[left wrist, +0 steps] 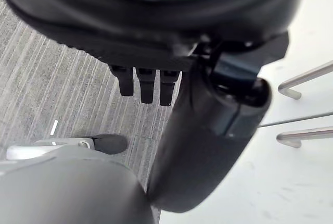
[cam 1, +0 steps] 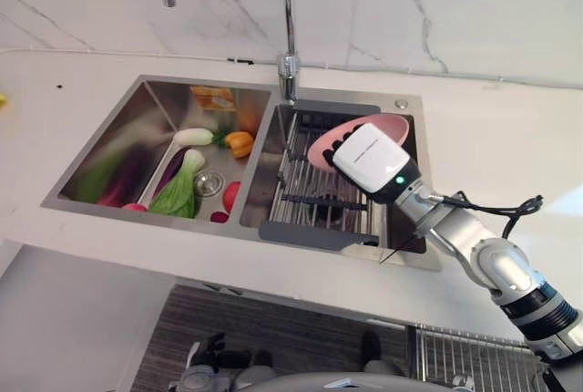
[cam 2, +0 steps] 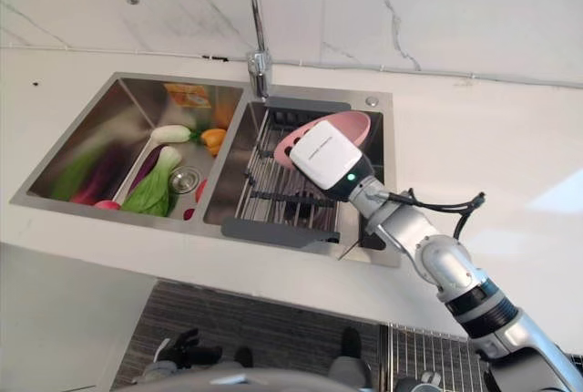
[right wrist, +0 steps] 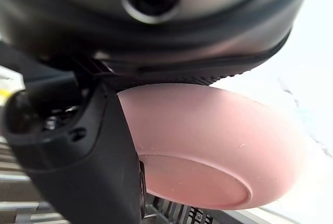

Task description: Place the dishes in the dishwasher.

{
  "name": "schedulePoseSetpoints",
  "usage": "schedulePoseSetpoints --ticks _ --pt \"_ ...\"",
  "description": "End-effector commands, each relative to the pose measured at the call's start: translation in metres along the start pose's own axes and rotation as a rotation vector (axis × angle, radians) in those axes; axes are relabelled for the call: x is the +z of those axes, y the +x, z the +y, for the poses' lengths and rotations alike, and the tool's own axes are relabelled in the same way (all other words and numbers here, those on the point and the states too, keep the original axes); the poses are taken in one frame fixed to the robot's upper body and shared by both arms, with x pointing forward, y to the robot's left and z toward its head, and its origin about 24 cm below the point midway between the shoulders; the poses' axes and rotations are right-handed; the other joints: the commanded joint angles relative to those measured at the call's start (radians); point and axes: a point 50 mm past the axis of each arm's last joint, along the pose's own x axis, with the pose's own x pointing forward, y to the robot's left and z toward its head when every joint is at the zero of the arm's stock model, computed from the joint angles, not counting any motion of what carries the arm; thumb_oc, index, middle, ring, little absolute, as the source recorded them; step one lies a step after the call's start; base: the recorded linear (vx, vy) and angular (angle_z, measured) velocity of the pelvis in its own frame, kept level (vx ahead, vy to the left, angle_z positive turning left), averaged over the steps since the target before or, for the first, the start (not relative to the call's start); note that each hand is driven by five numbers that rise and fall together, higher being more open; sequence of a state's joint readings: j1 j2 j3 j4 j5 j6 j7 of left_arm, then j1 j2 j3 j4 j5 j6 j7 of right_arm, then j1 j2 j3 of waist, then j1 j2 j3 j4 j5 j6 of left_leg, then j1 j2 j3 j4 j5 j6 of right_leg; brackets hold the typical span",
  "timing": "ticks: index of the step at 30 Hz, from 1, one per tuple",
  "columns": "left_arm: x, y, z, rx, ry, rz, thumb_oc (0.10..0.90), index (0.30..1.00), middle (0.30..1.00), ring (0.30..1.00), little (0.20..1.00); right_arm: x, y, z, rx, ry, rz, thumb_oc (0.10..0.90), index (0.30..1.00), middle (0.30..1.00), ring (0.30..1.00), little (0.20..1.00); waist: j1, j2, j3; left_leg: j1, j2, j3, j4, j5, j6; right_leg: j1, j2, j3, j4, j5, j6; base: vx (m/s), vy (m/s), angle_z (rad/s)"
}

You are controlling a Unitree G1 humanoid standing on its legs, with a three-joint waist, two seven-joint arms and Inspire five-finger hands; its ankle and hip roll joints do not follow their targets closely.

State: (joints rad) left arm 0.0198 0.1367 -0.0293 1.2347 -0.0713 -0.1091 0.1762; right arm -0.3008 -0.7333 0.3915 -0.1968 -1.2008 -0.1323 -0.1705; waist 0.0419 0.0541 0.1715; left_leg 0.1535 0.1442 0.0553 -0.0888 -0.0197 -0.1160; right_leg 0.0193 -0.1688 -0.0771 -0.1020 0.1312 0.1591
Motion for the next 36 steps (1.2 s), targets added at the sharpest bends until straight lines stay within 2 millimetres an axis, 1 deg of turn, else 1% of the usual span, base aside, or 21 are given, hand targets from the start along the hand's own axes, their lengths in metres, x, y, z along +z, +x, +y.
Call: schedulePoseSetpoints --ticks 1,3,7,8,11,15,17,18,19,20,21,22,23,26,27,28,29,30,31,33,36 --pt "-0.010 0.000 0.006 0.024 0.123 0.028 0.800 0.900 0.900 0.900 0.900 -0.008 0.015 -0.069 -0.428 0.076 0.037 0.400 0.300 0.300 0.300 0.300 0.018 -0.096 -0.030 -0.061 0.028 -0.032 0.002 0.014 -0.041 0.097 -0.121 -0.057 0.028 -0.076 0.065 -0.01 0.007 0.04" --pt "-0.006 0.000 0.010 0.067 0.121 0.010 0.800 0.900 0.900 0.900 0.900 -0.016 -0.017 -0.099 -0.640 0.204 0.120 0.400 0.300 0.300 0.300 0.300 -0.005 -0.108 -0.030 -0.076 0.032 -0.037 0.002 0.030 -0.040 0.083 -0.110 -0.056 0.036 -0.076 0.063 0.00 0.011 0.08" --pt "-0.006 0.001 0.015 0.082 0.139 0.007 0.800 0.900 0.900 0.900 0.900 -0.023 -0.033 -0.106 -0.690 0.216 0.160 0.400 0.300 0.300 0.300 0.300 -0.014 -0.122 -0.041 -0.080 0.030 -0.044 0.002 0.025 -0.037 0.082 -0.110 -0.061 0.042 -0.081 0.068 0.03 0.055 0.12" --pt "-0.003 0.002 0.017 0.084 0.168 -0.007 0.800 0.900 0.900 0.900 0.900 -0.029 -0.047 -0.114 -0.733 0.201 0.192 0.400 0.300 0.300 0.300 0.300 -0.027 -0.136 -0.050 -0.083 0.017 -0.045 0.002 0.020 -0.024 0.064 -0.118 -0.047 0.066 -0.078 0.075 0.02 0.148 0.04" --pt "0.009 0.003 0.015 0.065 0.232 -0.061 0.800 0.900 0.900 0.900 0.900 -0.044 -0.070 -0.114 -0.773 0.128 0.320 0.400 0.300 0.300 0.300 0.300 -0.060 -0.152 -0.042 -0.085 -0.016 -0.039 0.002 0.012 0.008 0.004 -0.142 0.000 0.139 -0.053 0.089 -0.02 0.210 0.00" --pt "0.017 0.004 0.009 0.034 0.282 -0.102 0.800 0.900 0.900 0.900 0.900 -0.060 -0.091 -0.114 -0.794 0.021 0.464 0.400 0.300 0.300 0.300 0.300 -0.111 -0.172 -0.024 -0.092 -0.055 -0.005 0.002 0.007 0.027 -0.056 -0.166 0.053 0.138 0.097 0.103 -0.06 0.132 -0.27" --pt "0.024 0.005 0.009 0.023 0.292 -0.129 0.800 0.900 0.900 0.900 0.900 -0.070 -0.099 -0.117 -0.848 -0.042 0.542 0.400 0.300 0.300 0.300 0.300 -0.135 -0.159 -0.009 -0.112 -0.035 0.071 0.002 -0.003 0.025 -0.144 -0.143 0.086 0.080 0.211 0.103 -0.23 0.210 -0.74" --pt "0.024 0.005 0.010 0.021 0.305 -0.130 0.800 0.900 0.900 0.900 0.900 -0.073 -0.103 -0.115 -0.838 -0.039 0.565 0.400 0.300 0.300 0.300 0.300 -0.144 -0.152 -0.007 -0.124 -0.033 0.090 0.002 0.006 0.028 -0.139 -0.121 0.084 0.080 0.168 0.103 -0.23 0.191 -1.13" --pt "0.025 0.005 0.010 0.021 0.306 -0.131 0.800 0.900 0.900 0.900 0.900 -0.073 -0.103 -0.115 -0.838 -0.040 0.565 0.400 0.300 0.300 0.300 0.300 -0.141 -0.154 -0.009 -0.130 -0.034 0.093 0.002 0.013 0.028 -0.149 -0.122 0.088 0.085 0.172 0.103 -0.24 0.388 -1.57" --pt "0.019 0.005 0.012 0.011 0.342 -0.117 0.800 0.900 0.900 0.900 0.900 -0.075 -0.112 -0.110 -0.812 -0.047 0.608 0.400 0.300 0.300 0.300 0.300 -0.140 -0.142 -0.008 -0.147 -0.053 0.140 0.002 0.023 0.055 -0.107 -0.068 0.040 0.178 0.039 0.090 -0.26 0.406 -1.48" --pt "0.015 0.004 0.014 0.015 0.350 -0.102 0.800 0.900 0.900 0.900 0.900 -0.076 -0.116 -0.108 -0.788 -0.061 0.620 0.400 0.300 0.300 0.300 0.300 -0.129 -0.137 -0.010 -0.158 -0.051 0.171 0.002 0.040 0.066 -0.086 -0.042 -0.012 0.246 -0.032 0.076 -0.25 0.400 -1.15" --pt "0.015 0.004 0.014 0.014 0.352 -0.102 0.800 0.900 0.900 0.900 0.900 -0.076 -0.117 -0.108 -0.787 -0.062 0.620 0.400 0.300 0.300 0.300 0.300 -0.127 -0.137 -0.009 -0.159 -0.050 0.172 0.002 0.045 0.065 -0.091 -0.041 -0.011 0.255 -0.035 0.073 -0.30 0.300 -1.19" --pt "0.003 0.003 0.021 0.033 0.334 -0.059 0.800 0.900 0.900 0.900 0.900 -0.080 -0.124 -0.105 -0.748 -0.094 0.655 0.400 0.300 0.300 0.300 0.300 -0.100 -0.125 -0.019 -0.189 -0.048 0.238 0.002 0.067 0.082 -0.023 -0.003 -0.101 0.367 -0.157 0.049 -0.28 0.230 -0.84" --pt "-0.009 0.001 0.027 0.049 0.295 -0.006 0.800 0.900 0.900 0.900 0.900 -0.087 -0.130 -0.098 -0.679 -0.107 0.696 0.400 0.300 0.300 0.300 0.300 -0.082 -0.141 -0.042 -0.224 -0.076 0.281 0.002 0.081 0.102 0.052 0.061 -0.060 0.425 -0.204 0.049 -0.15 0.106 -0.64" --pt "-0.009 0.001 0.027 0.050 0.295 -0.006 0.800 0.900 0.900 0.900 0.900 -0.087 -0.130 -0.097 -0.679 -0.106 0.696 0.400 0.300 0.300 0.300 0.300 -0.078 -0.141 -0.042 -0.225 -0.072 0.286 0.002 0.086 0.102 0.050 0.064 -0.056 0.423 -0.199 0.047 -0.24 -0.040 -0.86" --pt "-0.022 -0.002 0.026 0.033 0.269 0.037 0.800 0.900 0.900 0.900 0.900 -0.091 -0.132 -0.094 -0.623 -0.112 0.711 0.400 0.300 0.300 0.300 0.300 -0.022 -0.165 -0.069 -0.277 -0.096 0.341 0.009 0.106 0.109 0.148 0.090 -0.073 0.300 -0.237 0.018 -0.28 -0.105 -0.60" --pt "-0.023 -0.003 0.025 0.035 0.264 0.040 0.800 0.900 0.900 0.900 0.900 -0.091 -0.130 -0.091 -0.618 -0.088 0.711 0.400 0.300 0.300 0.300 0.300 -0.003 -0.161 -0.067 -0.285 -0.079 0.375 0.013 0.129 0.093 0.155 0.067 -0.147 0.210 -0.254 0.016 -0.28 -0.114 -0.67" --pt "-0.023 -0.003 0.025 0.036 0.264 0.040 0.800 0.900 0.900 0.900 0.900 -0.091 -0.130 -0.091 -0.619 -0.087 0.711 0.400 0.300 0.300 0.300 0.300 -0.002 -0.158 -0.068 -0.287 -0.074 0.377 0.009 0.139 0.091 0.158 0.074 -0.146 0.191 -0.239 0.012 -0.18 -0.155 -1.20" --pt "-0.022 -0.002 0.026 0.039 0.274 0.040 0.800 0.900 0.900 0.900 0.900 -0.093 -0.125 -0.089 -0.598 -0.069 0.691 0.400 0.300 0.300 0.300 0.300 0.010 -0.149 -0.061 -0.295 -0.055 0.400 0.016 0.158 0.067 0.166 0.064 -0.165 0.120 -0.243 0.019 -0.12 -0.098 -1.39" --pt "-0.020 -0.001 0.025 0.041 0.264 0.037 0.800 0.900 0.900 0.900 0.900 -0.094 -0.125 -0.086 -0.572 -0.047 0.681 0.400 0.300 0.300 0.300 0.300 0.010 -0.124 -0.061 -0.303 -0.028 0.422 0.015 0.190 0.045 0.199 0.084 -0.133 0.037 -0.248 0.010 -0.12 -0.124 -0.63" --pt "-0.015 -0.001 0.023 0.050 0.218 0.019 0.800 0.900 0.900 0.900 0.900 -0.090 -0.116 -0.084 -0.551 0.015 0.631 0.400 0.300 0.300 0.300 0.300 -0.003 -0.089 -0.042 -0.307 -0.002 0.427 0.017 0.214 0.018 0.210 0.077 -0.152 0.015 -0.266 0.018 -0.15 -0.108 -0.24"
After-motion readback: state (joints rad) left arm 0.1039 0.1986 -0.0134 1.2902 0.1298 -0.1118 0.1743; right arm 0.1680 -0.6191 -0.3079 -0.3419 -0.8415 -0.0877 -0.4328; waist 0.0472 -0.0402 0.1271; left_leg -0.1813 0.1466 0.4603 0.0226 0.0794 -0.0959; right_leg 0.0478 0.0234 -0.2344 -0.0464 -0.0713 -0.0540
